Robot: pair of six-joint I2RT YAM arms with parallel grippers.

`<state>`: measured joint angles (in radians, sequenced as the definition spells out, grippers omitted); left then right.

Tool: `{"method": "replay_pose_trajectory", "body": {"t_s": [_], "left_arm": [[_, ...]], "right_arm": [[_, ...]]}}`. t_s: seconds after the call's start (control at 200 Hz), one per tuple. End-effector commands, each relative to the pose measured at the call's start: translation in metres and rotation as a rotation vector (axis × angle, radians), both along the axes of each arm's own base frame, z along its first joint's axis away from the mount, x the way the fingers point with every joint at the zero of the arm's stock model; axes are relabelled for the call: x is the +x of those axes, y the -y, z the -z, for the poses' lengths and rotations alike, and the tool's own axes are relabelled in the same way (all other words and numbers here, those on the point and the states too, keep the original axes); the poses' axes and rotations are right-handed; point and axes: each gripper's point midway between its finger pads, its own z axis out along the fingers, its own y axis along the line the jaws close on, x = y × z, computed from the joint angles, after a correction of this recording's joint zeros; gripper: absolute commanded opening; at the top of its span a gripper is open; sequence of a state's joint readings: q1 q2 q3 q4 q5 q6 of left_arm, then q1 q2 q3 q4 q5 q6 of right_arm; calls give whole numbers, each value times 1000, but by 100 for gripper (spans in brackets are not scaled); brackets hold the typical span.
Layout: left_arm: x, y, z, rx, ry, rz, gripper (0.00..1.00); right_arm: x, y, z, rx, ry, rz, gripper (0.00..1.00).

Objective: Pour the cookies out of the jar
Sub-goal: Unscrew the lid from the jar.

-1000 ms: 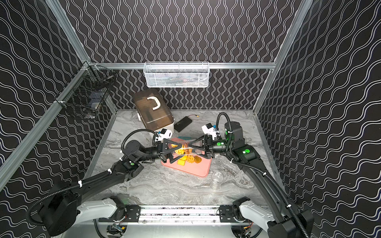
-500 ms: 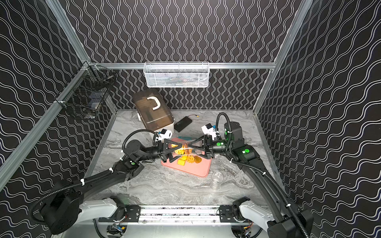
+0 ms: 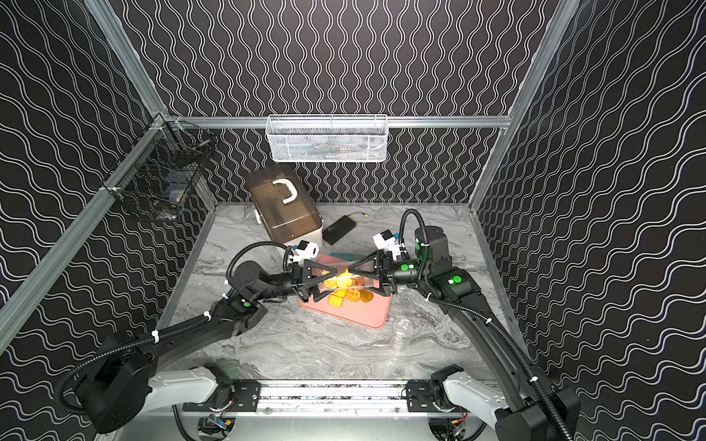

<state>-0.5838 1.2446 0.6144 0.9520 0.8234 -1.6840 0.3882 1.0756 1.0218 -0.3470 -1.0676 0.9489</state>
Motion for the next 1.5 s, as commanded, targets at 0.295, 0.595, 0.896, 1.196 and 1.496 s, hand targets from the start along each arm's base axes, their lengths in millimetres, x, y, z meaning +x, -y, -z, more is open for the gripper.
{"method": "replay_pose_trajectory", "body": {"t_s": [0.295, 0.595, 0.896, 1.196, 1.496], "left_arm": [[-2, -2, -11, -69, 23, 16, 60], [-2, -6, -13, -74, 24, 17, 59], [-4, -12, -18, -73, 32, 20, 58], [-6, -12, -18, -87, 21, 31, 57], [-8, -12, -19, -72, 31, 39, 57]], "right_arm": [[0, 2, 0, -31, 34, 4, 87], [1, 9, -5, -78, 70, 37, 100], [-7, 16, -16, -42, 71, 18, 100], [-6, 20, -24, 18, 64, 9, 88], [-4, 17, -21, 32, 38, -7, 80]]}}
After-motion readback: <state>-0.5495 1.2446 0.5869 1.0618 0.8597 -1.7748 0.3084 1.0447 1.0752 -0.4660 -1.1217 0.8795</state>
